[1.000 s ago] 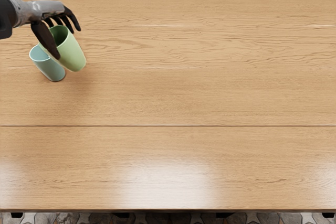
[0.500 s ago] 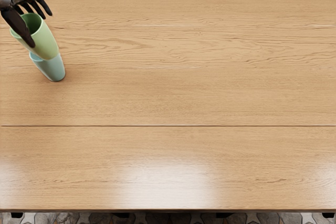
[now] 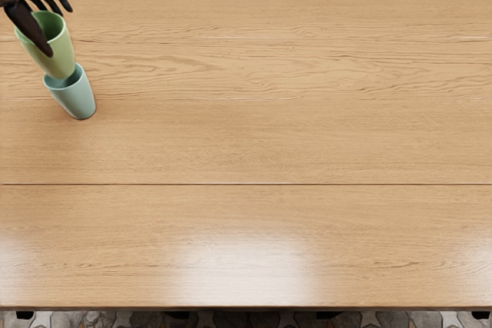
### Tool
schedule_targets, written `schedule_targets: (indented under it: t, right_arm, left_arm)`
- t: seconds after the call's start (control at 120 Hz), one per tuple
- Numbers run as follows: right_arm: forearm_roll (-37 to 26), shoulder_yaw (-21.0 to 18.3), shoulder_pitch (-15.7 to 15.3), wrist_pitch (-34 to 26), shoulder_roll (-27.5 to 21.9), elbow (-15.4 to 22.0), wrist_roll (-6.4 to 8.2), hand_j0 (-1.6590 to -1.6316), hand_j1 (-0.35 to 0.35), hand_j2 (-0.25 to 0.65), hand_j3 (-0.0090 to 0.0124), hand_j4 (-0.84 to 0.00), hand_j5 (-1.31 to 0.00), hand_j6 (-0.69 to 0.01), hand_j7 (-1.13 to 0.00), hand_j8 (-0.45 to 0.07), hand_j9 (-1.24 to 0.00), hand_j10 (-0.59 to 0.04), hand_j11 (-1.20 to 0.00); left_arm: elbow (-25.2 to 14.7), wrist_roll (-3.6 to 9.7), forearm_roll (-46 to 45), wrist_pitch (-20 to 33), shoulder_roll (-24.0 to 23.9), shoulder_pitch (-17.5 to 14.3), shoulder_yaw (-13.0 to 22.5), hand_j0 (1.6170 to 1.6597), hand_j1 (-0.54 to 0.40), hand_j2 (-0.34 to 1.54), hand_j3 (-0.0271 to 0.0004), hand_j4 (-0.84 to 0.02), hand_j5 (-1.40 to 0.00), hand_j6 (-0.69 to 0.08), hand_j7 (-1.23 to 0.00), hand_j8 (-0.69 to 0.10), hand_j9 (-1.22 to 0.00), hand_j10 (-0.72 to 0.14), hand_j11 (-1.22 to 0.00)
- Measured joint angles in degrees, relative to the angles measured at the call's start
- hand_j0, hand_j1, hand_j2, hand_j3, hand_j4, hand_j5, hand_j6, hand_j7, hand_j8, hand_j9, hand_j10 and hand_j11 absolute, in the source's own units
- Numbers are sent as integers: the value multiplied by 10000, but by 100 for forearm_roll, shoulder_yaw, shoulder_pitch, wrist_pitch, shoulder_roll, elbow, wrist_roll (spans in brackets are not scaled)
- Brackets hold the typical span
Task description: Pick up cup and place in cup with left hand
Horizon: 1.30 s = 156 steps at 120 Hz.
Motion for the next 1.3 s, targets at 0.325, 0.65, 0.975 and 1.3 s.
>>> schedule_targets:
  t: [0.325, 0.65, 0.975, 1.3]
  right_arm:
    - [0, 0, 0, 2, 0, 0, 0, -16581, -3309, -32, 0, -147, -195, -145, -195, -146, -195, -147, -195]
    - [0, 0, 0, 0, 0, 0, 0, -16581, -3309, -32, 0, -147, -195, -145, -195, -146, -195, -147, -195]
    - [0, 0, 0, 1, 0, 1, 0, -16581, -3309, -32, 0, -147, -195, -145, -195, -146, -195, -147, -195]
    - [0, 0, 0, 0, 0, 1, 0, -16581, -3309, -32, 0, -147, -195, -145, -195, -146, -195, -147, -195]
  left_arm:
    - [82, -6, 28, 110, -1, 147, -30, 16570, -1242, 1850, 0, -4597, -6127, -4304, -6170, -3340, -6106, -3975, -6075]
    - [69, -14, 26, 235, -10, 184, -94, 16577, -346, 1060, 0, -3445, -4511, -3366, -4522, -3044, -4497, -3262, -4488]
    - [-115, -148, -45, 201, -1, 348, -293, 16580, 1007, 527, 0, -2172, -2790, -2164, -2790, -2097, -2783, -2130, -2780]
    - [-572, -174, -70, -441, -318, 363, -638, 16580, 2826, 150, 0, -618, -759, -626, -757, -610, -754, -605, -752]
